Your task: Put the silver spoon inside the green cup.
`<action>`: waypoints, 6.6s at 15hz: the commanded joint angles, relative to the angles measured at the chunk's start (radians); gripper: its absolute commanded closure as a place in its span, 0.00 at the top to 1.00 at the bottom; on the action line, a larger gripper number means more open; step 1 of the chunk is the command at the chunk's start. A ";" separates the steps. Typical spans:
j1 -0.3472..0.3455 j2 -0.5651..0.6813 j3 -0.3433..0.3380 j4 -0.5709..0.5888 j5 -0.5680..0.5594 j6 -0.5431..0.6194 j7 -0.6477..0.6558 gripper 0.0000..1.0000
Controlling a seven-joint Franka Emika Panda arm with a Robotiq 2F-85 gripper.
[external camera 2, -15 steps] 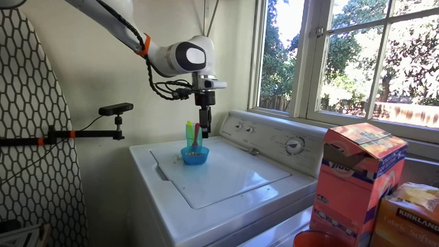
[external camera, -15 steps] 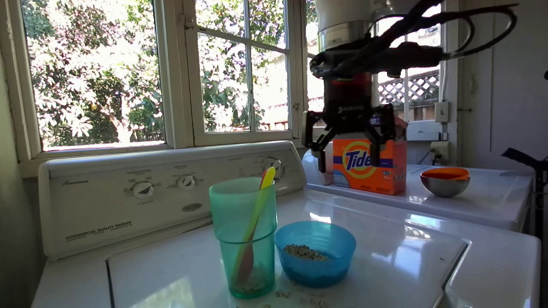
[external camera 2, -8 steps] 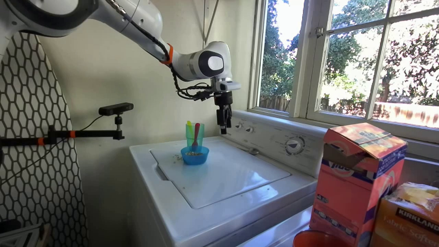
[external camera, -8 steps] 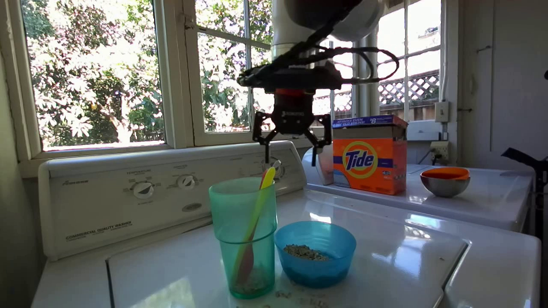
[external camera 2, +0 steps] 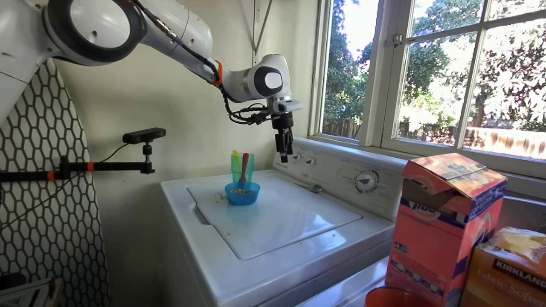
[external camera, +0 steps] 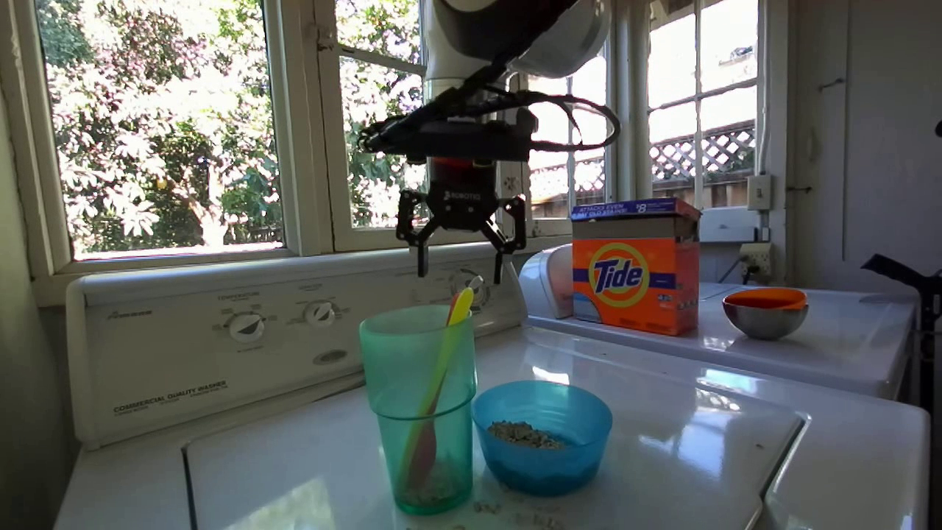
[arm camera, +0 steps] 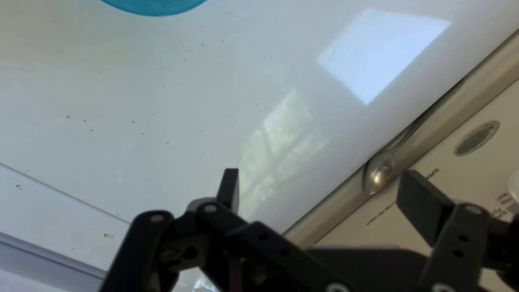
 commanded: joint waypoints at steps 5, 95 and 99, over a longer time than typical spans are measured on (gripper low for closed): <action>0.030 0.111 -0.047 0.043 0.032 0.223 0.046 1.00; 0.028 0.718 -0.089 0.834 0.100 -0.018 0.020 1.00; 0.026 0.745 -0.102 0.849 0.097 -0.002 0.042 1.00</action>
